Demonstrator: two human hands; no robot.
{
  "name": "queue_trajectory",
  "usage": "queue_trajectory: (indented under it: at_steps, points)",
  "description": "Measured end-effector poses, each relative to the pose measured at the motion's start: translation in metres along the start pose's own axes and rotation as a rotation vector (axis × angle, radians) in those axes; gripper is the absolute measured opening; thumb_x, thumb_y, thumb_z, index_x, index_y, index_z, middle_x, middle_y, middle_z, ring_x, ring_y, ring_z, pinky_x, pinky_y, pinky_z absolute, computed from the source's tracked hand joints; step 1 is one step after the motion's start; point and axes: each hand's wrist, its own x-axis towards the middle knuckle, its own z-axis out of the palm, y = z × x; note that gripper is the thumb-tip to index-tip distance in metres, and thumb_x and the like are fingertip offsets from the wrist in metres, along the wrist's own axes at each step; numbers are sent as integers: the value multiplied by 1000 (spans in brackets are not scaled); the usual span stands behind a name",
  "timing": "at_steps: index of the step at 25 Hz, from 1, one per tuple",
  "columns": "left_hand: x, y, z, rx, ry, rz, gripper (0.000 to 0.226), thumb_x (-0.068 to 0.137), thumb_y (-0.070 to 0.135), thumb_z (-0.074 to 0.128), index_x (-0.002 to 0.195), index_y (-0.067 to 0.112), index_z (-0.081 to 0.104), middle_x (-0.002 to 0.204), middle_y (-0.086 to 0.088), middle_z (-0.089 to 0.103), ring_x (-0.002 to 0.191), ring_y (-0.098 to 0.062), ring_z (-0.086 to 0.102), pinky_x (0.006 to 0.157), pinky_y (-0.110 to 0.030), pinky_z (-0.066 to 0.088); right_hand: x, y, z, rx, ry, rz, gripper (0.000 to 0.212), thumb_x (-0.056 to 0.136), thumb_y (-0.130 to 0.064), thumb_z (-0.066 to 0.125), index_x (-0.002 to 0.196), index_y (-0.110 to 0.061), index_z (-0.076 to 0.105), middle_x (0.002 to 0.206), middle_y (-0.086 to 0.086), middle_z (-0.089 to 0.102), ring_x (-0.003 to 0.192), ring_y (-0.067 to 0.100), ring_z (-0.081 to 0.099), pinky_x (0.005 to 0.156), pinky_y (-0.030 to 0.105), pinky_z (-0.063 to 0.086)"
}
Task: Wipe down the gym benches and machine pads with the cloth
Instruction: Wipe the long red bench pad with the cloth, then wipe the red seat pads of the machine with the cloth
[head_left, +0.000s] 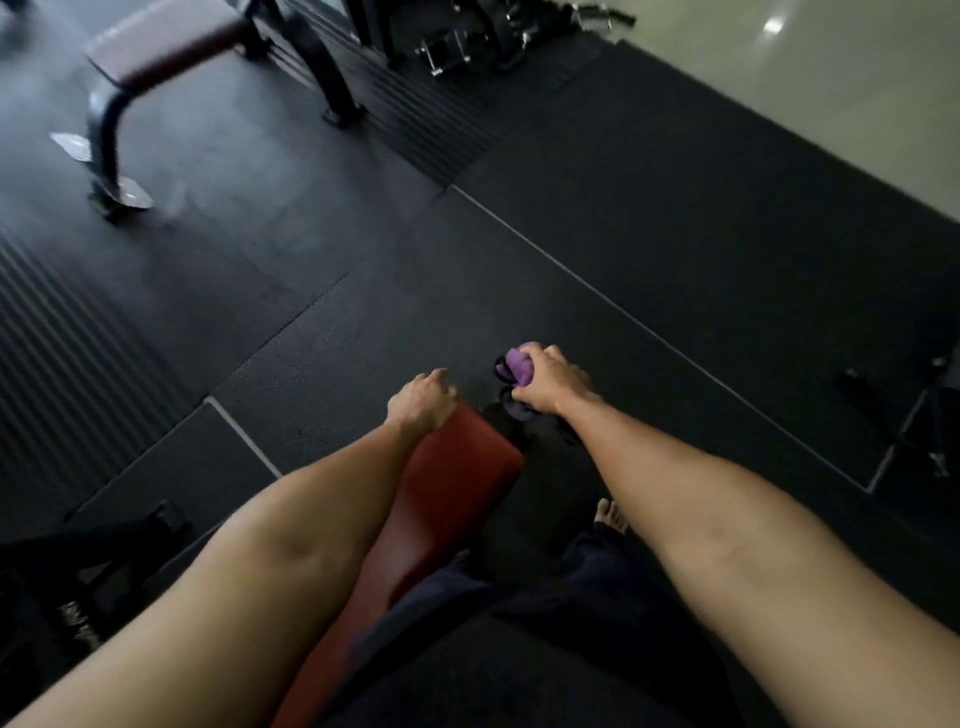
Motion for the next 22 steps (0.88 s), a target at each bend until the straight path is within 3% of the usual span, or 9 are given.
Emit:
queue_trajectory:
  at_steps: [5, 14, 22]
  points:
    - [-5, 39, -29, -56, 101, -151, 62, 92, 47, 27, 147, 26, 46, 154, -2, 46, 140, -25, 44, 114, -44, 38, 27, 12, -59, -134, -5, -200, 64, 80, -41, 71, 138, -38, 45, 137, 5, 48, 122, 34, 59, 96, 37, 46]
    - [-6, 125, -75, -186, 383, -339, 52, 103, 43, 35, 152, 25, 41, 154, -4, 45, 140, -24, 43, 108, -42, 39, 77, -3, -167, -261, -16, -524, 68, 85, -42, 76, 143, -36, 42, 137, 4, 47, 120, 31, 58, 90, 37, 44]
    - [73, 142, -125, -306, 437, -455, 51, 102, 46, 34, 150, 29, 42, 149, -3, 51, 134, -25, 49, 105, -42, 43, 162, -56, -232, -355, 10, -656, 69, 84, -42, 74, 144, -35, 39, 135, 4, 47, 118, 31, 58, 92, 40, 48]
